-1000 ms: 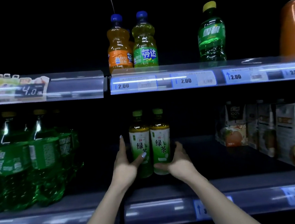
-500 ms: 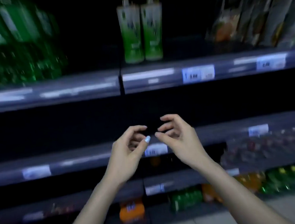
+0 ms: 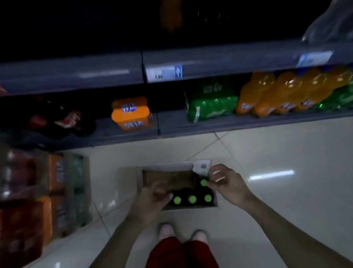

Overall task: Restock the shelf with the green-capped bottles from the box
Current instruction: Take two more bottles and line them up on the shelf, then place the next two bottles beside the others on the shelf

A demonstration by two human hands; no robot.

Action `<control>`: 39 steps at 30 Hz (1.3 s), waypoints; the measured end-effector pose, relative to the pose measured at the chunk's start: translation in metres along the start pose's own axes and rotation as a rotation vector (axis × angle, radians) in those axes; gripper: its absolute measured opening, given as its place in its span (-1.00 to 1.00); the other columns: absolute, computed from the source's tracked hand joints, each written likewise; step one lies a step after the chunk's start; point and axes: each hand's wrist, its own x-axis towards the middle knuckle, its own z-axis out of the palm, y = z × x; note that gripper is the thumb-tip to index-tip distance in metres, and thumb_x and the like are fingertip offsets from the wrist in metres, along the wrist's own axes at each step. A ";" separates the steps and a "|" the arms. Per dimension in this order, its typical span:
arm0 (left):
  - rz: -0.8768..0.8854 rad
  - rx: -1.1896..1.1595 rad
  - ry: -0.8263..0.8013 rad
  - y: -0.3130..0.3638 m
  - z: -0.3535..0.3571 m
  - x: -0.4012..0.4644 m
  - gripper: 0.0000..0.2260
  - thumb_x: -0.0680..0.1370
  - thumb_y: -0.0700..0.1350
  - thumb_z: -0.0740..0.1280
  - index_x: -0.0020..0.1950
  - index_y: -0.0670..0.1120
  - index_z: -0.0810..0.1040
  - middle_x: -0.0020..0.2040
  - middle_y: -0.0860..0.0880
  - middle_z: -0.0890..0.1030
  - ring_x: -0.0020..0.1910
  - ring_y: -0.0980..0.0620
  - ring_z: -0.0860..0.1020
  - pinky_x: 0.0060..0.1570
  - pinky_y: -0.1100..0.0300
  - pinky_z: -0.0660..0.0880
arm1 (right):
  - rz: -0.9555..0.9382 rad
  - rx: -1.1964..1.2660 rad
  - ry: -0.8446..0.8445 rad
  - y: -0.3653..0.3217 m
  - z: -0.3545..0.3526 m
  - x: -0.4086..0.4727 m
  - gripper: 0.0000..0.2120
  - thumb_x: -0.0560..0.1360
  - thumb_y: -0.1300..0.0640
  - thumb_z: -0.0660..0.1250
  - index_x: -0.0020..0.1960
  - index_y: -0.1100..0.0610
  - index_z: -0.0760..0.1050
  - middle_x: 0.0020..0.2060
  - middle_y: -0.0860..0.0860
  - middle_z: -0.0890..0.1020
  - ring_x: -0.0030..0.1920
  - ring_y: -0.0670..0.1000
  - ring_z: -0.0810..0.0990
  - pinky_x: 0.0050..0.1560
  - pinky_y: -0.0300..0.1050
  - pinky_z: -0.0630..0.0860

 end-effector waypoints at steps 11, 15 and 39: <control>0.020 0.314 -0.191 -0.193 0.127 0.158 -0.28 0.39 -0.10 0.48 0.49 -0.05 0.24 0.48 -0.08 0.31 0.44 -0.06 0.30 0.39 0.12 0.30 | -0.091 -0.365 -0.161 0.201 0.114 0.133 -0.55 0.37 0.15 0.46 0.24 0.06 0.49 0.14 0.10 0.56 0.09 0.01 0.56 0.09 -0.27 0.42; 0.084 0.302 -0.223 -0.222 0.140 0.188 -0.28 0.38 -0.10 0.50 0.48 -0.01 0.26 0.49 -0.04 0.30 0.44 -0.02 0.29 0.41 0.13 0.28 | -0.230 -0.527 -0.292 0.220 0.151 0.153 -0.39 0.36 0.09 0.45 0.36 0.06 0.35 0.30 0.09 0.42 0.30 0.10 0.40 0.30 -0.09 0.35; 0.315 0.147 0.130 0.023 -0.021 0.066 -0.42 0.18 0.41 0.32 0.10 0.15 0.62 0.01 0.15 0.67 0.05 0.19 0.59 0.07 0.20 0.55 | -0.368 -0.252 0.029 -0.021 -0.007 0.049 -0.77 0.34 -0.03 0.48 -0.07 0.01 0.54 -0.19 -0.01 0.67 -0.13 0.01 0.62 -0.11 -0.07 0.57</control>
